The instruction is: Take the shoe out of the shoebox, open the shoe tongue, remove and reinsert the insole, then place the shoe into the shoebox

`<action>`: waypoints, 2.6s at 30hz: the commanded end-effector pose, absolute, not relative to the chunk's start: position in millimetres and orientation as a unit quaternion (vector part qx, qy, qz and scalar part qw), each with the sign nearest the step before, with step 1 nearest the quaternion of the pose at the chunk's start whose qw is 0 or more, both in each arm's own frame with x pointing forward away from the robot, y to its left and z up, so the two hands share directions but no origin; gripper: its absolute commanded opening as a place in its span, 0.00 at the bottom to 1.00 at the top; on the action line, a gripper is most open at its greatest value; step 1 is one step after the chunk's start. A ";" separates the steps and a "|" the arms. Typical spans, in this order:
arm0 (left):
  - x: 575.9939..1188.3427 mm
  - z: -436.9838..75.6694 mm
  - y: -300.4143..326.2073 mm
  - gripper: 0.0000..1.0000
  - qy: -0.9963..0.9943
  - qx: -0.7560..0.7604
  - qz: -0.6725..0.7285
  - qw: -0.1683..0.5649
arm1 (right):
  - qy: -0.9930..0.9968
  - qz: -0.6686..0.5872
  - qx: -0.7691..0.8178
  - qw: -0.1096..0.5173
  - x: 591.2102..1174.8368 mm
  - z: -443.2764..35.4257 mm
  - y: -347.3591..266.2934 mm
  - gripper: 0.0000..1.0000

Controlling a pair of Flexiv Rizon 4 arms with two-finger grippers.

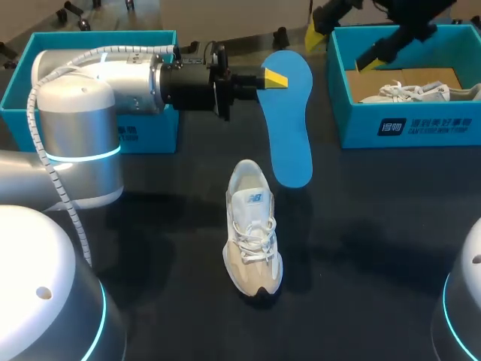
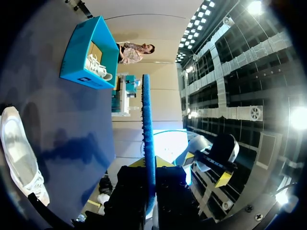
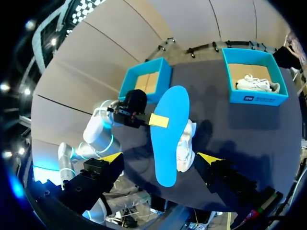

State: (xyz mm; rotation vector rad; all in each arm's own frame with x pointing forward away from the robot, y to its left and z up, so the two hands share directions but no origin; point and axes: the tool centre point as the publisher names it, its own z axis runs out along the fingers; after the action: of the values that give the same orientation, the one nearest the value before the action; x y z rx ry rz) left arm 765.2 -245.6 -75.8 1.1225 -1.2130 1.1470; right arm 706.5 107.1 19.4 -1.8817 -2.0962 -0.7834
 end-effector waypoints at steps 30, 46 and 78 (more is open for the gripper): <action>766.1 -76.1 -246.9 0.00 -0.510 0.472 0.480 0.535 | -0.716 -0.080 -0.692 -0.036 727.0 9.2 140.1 1.00; 766.1 -76.1 -246.9 0.00 -0.510 0.472 0.480 0.535 | -0.704 -0.084 -0.702 -0.061 727.8 7.4 142.8 1.00; 766.1 -76.1 -246.9 0.00 -0.510 0.472 0.480 0.535 | -0.701 -0.093 -0.705 -0.058 726.7 6.3 139.6 1.00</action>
State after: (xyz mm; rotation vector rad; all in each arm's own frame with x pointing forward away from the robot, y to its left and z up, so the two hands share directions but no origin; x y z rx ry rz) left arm 765.8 -246.2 -76.0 1.1211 -1.2124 1.1476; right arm 728.6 144.4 8.2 -2.3051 -2.2944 -0.2865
